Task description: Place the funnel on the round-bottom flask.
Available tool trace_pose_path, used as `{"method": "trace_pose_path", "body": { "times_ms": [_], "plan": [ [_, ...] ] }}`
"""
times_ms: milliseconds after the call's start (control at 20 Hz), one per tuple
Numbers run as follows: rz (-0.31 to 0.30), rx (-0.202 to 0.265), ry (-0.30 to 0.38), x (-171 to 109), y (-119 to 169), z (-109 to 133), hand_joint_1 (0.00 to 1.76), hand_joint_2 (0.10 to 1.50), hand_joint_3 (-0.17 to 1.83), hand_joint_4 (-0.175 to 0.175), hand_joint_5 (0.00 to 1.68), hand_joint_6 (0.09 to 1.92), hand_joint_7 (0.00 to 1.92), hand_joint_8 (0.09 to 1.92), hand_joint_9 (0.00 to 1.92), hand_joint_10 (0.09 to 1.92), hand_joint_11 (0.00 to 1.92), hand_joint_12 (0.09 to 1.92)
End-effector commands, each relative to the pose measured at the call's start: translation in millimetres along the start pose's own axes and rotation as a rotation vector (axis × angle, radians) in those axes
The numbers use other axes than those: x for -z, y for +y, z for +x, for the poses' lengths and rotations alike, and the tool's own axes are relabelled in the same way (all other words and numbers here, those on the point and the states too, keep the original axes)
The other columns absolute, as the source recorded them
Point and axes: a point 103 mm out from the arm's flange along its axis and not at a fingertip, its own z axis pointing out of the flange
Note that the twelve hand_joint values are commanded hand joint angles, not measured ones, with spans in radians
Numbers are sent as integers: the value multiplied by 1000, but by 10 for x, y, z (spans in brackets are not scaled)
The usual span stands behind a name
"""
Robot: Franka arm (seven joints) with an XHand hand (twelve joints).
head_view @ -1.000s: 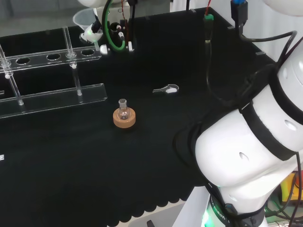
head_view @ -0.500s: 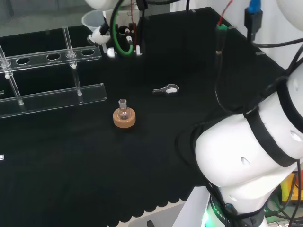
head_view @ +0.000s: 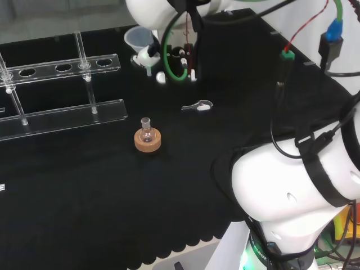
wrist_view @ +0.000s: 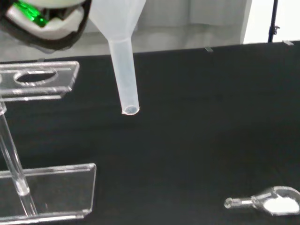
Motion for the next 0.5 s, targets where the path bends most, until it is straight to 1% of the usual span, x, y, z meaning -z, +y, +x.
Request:
{"method": "trace_pose_path", "body": {
  "times_ms": [50, 150, 250, 300, 400, 500],
  "plan": [
    [10, -113, 68, -133, -40, -112, 865, 595, 681, 66, 886, 478, 1099, 585, 889, 339, 0, 1326],
    [18, -153, 90, -152, -5, -136, 864, 595, 682, 68, 891, 482, 1103, 585, 891, 339, 0, 1327],
    [32, -176, 112, -194, 65, -193, 862, 595, 683, 71, 897, 486, 1108, 585, 892, 338, 0, 1328],
    [36, -177, 116, -221, 99, -215, 861, 595, 684, 72, 900, 488, 1111, 585, 893, 338, 0, 1329],
    [47, -164, 111, -294, 147, -252, 861, 595, 685, 73, 904, 491, 1116, 585, 894, 338, 0, 1330],
    [65, -143, 102, -378, 166, -297, 860, 595, 685, 73, 905, 492, 1119, 584, 895, 337, 0, 1332]
  ]
}}
